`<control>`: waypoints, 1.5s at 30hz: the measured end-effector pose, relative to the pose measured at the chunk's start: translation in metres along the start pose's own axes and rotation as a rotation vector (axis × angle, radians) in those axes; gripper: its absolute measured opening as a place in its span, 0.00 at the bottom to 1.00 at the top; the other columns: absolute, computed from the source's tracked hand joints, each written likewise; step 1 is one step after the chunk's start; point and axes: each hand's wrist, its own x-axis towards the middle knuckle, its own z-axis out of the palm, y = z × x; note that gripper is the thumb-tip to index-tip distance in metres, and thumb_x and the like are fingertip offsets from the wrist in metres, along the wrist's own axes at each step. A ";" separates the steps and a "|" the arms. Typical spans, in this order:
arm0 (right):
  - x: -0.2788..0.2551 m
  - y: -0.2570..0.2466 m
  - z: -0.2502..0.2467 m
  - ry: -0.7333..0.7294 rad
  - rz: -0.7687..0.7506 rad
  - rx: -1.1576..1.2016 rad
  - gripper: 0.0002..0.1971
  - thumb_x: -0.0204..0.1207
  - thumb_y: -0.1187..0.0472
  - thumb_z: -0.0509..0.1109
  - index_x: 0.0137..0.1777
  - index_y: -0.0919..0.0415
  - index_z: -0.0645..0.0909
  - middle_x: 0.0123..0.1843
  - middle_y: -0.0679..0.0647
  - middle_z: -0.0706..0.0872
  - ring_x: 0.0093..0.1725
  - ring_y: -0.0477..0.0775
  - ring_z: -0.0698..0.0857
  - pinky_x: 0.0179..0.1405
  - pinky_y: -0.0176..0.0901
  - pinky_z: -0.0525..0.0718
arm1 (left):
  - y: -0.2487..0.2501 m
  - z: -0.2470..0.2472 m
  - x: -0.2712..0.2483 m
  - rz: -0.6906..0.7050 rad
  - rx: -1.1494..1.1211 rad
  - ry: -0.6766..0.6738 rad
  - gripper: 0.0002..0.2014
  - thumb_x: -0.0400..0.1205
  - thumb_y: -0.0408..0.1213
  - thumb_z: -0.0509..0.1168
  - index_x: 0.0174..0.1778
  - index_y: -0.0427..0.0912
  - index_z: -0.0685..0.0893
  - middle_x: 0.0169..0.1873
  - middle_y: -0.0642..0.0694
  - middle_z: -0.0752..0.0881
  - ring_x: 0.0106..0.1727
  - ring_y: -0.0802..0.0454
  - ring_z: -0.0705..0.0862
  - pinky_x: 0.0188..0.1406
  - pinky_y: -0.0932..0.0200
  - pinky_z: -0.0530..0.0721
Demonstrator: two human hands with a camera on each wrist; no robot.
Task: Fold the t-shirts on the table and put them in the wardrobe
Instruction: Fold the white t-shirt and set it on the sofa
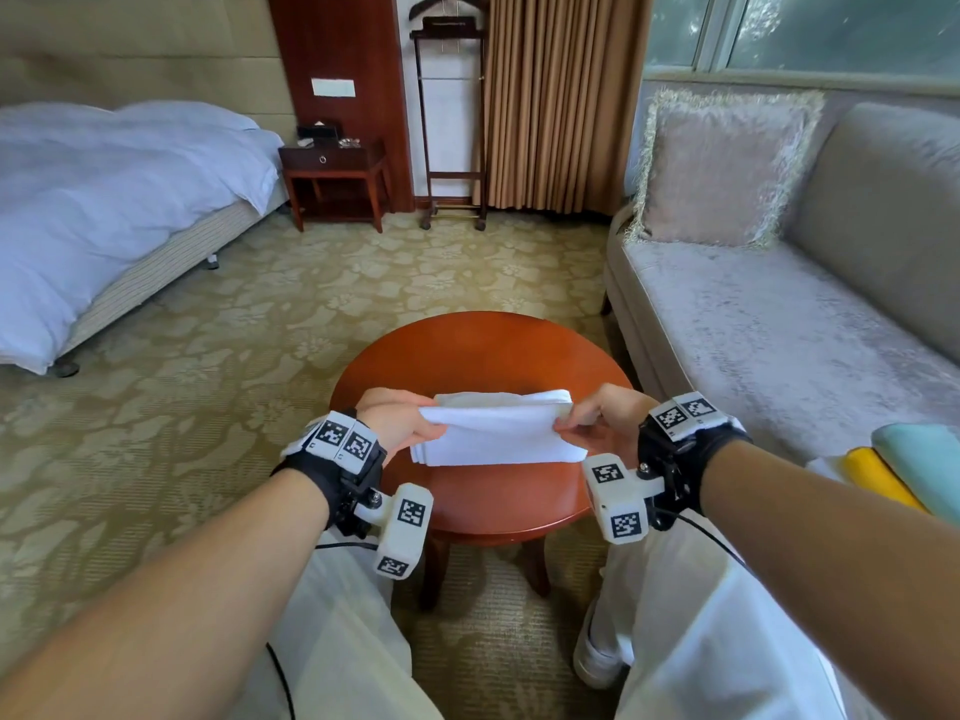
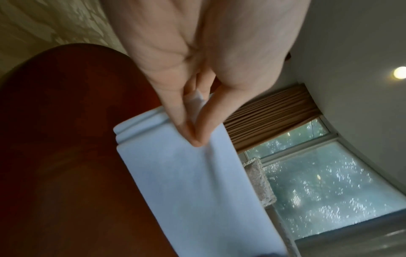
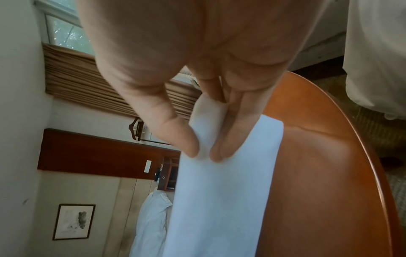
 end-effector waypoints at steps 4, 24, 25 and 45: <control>0.019 0.002 -0.001 0.130 0.010 -0.264 0.07 0.73 0.72 0.75 0.48 0.75 0.83 0.46 0.66 0.91 0.47 0.58 0.91 0.51 0.44 0.88 | 0.002 0.003 0.013 -0.020 0.135 0.042 0.10 0.78 0.22 0.70 0.55 0.31 0.87 0.47 0.35 0.87 0.38 0.49 0.86 0.25 0.69 0.81; 0.096 0.016 0.005 0.318 -0.209 -0.903 0.26 0.85 0.41 0.51 0.73 0.58 0.71 0.56 0.58 0.81 0.48 0.58 0.79 0.48 0.49 0.79 | -0.023 0.024 0.089 0.148 0.687 0.075 0.22 0.87 0.53 0.56 0.65 0.37 0.74 0.60 0.37 0.82 0.63 0.37 0.78 0.60 0.45 0.78; 0.100 0.016 0.006 0.325 -0.200 -0.916 0.25 0.86 0.42 0.50 0.73 0.59 0.71 0.53 0.57 0.79 0.47 0.58 0.78 0.46 0.48 0.77 | -0.023 0.026 0.094 0.140 0.702 0.079 0.22 0.87 0.54 0.55 0.64 0.37 0.74 0.59 0.37 0.82 0.62 0.37 0.78 0.59 0.45 0.78; 0.133 0.015 0.024 0.516 -0.611 -1.197 0.33 0.78 0.42 0.62 0.80 0.51 0.57 0.82 0.52 0.56 0.81 0.58 0.56 0.78 0.58 0.60 | -0.009 0.050 0.123 0.070 0.732 0.241 0.35 0.75 0.63 0.69 0.69 0.42 0.70 0.66 0.42 0.76 0.66 0.40 0.78 0.60 0.45 0.78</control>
